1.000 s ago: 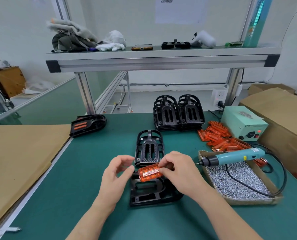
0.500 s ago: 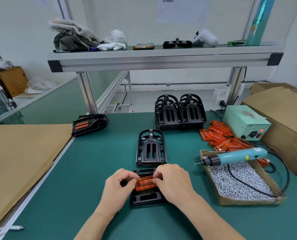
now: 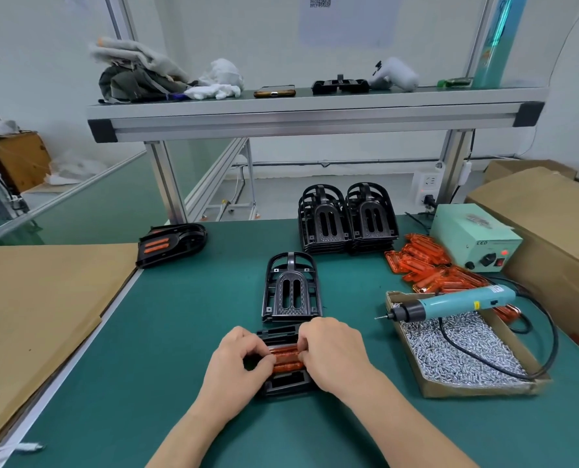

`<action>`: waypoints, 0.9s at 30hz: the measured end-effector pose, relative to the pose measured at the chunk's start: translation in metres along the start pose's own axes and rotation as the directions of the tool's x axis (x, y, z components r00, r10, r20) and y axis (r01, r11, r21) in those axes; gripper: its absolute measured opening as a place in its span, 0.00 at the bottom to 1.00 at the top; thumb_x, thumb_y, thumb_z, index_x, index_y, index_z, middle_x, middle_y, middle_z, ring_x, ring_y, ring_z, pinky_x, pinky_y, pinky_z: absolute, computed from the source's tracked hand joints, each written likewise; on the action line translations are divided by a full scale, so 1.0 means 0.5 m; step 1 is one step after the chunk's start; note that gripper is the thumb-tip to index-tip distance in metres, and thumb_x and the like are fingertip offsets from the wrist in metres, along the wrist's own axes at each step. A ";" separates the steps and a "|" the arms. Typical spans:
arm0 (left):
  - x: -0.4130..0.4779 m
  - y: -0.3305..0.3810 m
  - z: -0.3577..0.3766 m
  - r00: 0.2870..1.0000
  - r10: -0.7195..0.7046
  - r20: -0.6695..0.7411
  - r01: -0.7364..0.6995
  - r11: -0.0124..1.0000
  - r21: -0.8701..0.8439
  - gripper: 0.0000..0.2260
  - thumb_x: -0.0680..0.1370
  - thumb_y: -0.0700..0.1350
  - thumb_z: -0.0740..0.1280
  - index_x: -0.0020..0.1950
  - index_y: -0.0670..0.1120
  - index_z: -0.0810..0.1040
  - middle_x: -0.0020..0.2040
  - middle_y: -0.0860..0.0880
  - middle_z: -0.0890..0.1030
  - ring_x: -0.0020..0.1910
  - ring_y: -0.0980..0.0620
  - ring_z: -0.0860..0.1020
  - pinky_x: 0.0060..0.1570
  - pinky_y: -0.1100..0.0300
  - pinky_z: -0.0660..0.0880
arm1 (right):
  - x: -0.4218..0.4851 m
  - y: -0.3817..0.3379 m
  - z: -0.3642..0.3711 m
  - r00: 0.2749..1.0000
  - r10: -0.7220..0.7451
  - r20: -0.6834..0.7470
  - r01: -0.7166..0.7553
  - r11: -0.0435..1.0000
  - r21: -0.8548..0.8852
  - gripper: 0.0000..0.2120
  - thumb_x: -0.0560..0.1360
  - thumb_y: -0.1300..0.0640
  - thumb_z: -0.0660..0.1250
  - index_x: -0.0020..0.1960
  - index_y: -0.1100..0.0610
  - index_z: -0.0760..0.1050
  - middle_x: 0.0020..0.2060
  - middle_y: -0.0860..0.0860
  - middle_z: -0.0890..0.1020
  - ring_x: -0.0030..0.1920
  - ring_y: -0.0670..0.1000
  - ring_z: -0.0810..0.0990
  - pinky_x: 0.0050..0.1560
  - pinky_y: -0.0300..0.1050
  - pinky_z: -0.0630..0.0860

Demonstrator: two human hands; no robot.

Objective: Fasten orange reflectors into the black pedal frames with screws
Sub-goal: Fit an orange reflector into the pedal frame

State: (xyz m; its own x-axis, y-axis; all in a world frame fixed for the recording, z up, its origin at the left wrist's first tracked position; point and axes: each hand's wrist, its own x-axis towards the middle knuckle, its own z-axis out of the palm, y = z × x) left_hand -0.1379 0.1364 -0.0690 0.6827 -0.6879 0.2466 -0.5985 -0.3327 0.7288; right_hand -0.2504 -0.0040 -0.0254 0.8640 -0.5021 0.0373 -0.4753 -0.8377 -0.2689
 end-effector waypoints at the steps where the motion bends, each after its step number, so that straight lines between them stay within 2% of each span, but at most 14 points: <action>1: 0.000 0.000 0.001 1.000 0.015 0.007 -0.016 1.000 0.016 0.11 0.72 0.41 0.74 0.35 0.56 0.77 0.42 0.55 0.74 0.45 0.57 0.74 0.43 0.68 0.68 | 0.001 -0.001 -0.001 1.000 0.014 0.006 -0.014 1.000 0.009 0.06 0.76 0.58 0.68 0.52 0.51 0.80 0.52 0.50 0.83 0.53 0.56 0.81 0.48 0.48 0.73; 6: 0.002 0.003 0.000 0.998 0.061 0.006 -0.061 0.997 0.041 0.10 0.71 0.40 0.74 0.43 0.57 0.82 0.45 0.54 0.72 0.48 0.58 0.73 0.46 0.72 0.66 | 0.011 0.006 -0.021 0.996 0.055 0.071 -0.063 0.993 0.105 0.04 0.76 0.53 0.71 0.50 0.48 0.83 0.51 0.48 0.84 0.55 0.54 0.80 0.47 0.46 0.71; 9: -0.002 0.007 -0.001 0.998 0.056 0.031 -0.058 0.998 0.033 0.09 0.72 0.39 0.74 0.40 0.54 0.82 0.45 0.53 0.72 0.49 0.57 0.73 0.47 0.68 0.67 | 0.008 0.010 -0.025 0.994 0.032 0.104 -0.046 0.990 0.132 0.03 0.77 0.52 0.71 0.49 0.47 0.84 0.52 0.47 0.84 0.55 0.52 0.80 0.48 0.46 0.72; 12: -0.006 0.011 -0.002 0.994 0.070 0.085 -0.071 0.997 0.016 0.09 0.73 0.39 0.73 0.40 0.54 0.82 0.45 0.52 0.72 0.49 0.57 0.73 0.47 0.69 0.66 | 0.000 0.018 -0.020 0.995 0.034 0.091 -0.044 0.993 0.113 0.03 0.76 0.54 0.70 0.48 0.48 0.83 0.51 0.48 0.84 0.54 0.54 0.80 0.50 0.47 0.74; 16: -0.011 0.017 0.002 0.992 0.094 0.086 -0.096 0.995 0.018 0.09 0.73 0.38 0.72 0.40 0.53 0.82 0.44 0.53 0.73 0.51 0.57 0.72 0.49 0.69 0.66 | -0.018 0.031 -0.028 0.996 0.006 0.085 -0.019 0.988 0.154 0.05 0.76 0.51 0.70 0.49 0.48 0.84 0.47 0.46 0.84 0.51 0.52 0.80 0.46 0.44 0.72; 18: -0.011 0.019 0.002 0.993 0.091 0.072 -0.093 0.996 0.012 0.09 0.73 0.38 0.72 0.40 0.52 0.82 0.44 0.53 0.74 0.51 0.56 0.73 0.50 0.67 0.67 | -0.029 0.046 -0.049 0.999 0.031 0.026 -0.037 0.964 0.265 0.06 0.75 0.51 0.69 0.47 0.48 0.85 0.43 0.46 0.85 0.48 0.50 0.81 0.48 0.45 0.76; 20: -0.008 0.021 0.004 0.993 0.093 0.075 -0.093 0.996 0.001 0.09 0.73 0.38 0.72 0.39 0.52 0.82 0.44 0.53 0.73 0.51 0.56 0.73 0.50 0.67 0.67 | -0.037 0.082 -0.079 0.985 0.131 -0.113 -0.088 0.943 0.322 0.05 0.75 0.53 0.69 0.44 0.50 0.84 0.42 0.46 0.85 0.47 0.49 0.82 0.52 0.47 0.78; 23: -0.008 0.031 0.015 0.988 0.113 0.107 -0.113 0.994 -0.011 0.09 0.73 0.39 0.72 0.40 0.53 0.82 0.45 0.55 0.73 0.50 0.57 0.73 0.51 0.68 0.67 | -0.055 0.168 -0.126 0.914 0.318 -0.253 -0.257 0.934 0.248 0.05 0.76 0.55 0.69 0.41 0.51 0.80 0.41 0.48 0.84 0.47 0.54 0.80 0.51 0.50 0.77; 25: -0.009 0.034 0.023 0.986 0.121 0.111 -0.121 0.993 -0.008 0.08 0.73 0.39 0.72 0.40 0.53 0.81 0.45 0.55 0.73 0.51 0.57 0.73 0.51 0.66 0.68 | -0.067 0.213 -0.146 0.885 0.421 -0.199 -0.404 0.907 0.121 0.06 0.77 0.56 0.67 0.41 0.49 0.77 0.43 0.49 0.83 0.46 0.55 0.79 0.48 0.49 0.77; 27: -0.011 0.033 0.027 0.988 0.114 0.106 -0.115 0.993 0.000 0.09 0.74 0.40 0.71 0.39 0.54 0.80 0.46 0.56 0.73 0.52 0.57 0.73 0.51 0.65 0.69 | -0.069 0.238 -0.146 0.876 0.476 -0.074 -0.479 0.877 -0.032 0.04 0.76 0.56 0.67 0.43 0.49 0.78 0.44 0.51 0.83 0.47 0.56 0.80 0.47 0.46 0.78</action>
State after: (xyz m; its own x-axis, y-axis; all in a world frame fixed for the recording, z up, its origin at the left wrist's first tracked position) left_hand -0.1574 0.1260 -0.0671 0.5616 -0.7857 0.2596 -0.6731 -0.2513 0.6955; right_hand -0.3489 -0.1018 0.0119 0.5183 -0.8549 -0.0237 -0.8364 -0.5009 -0.2225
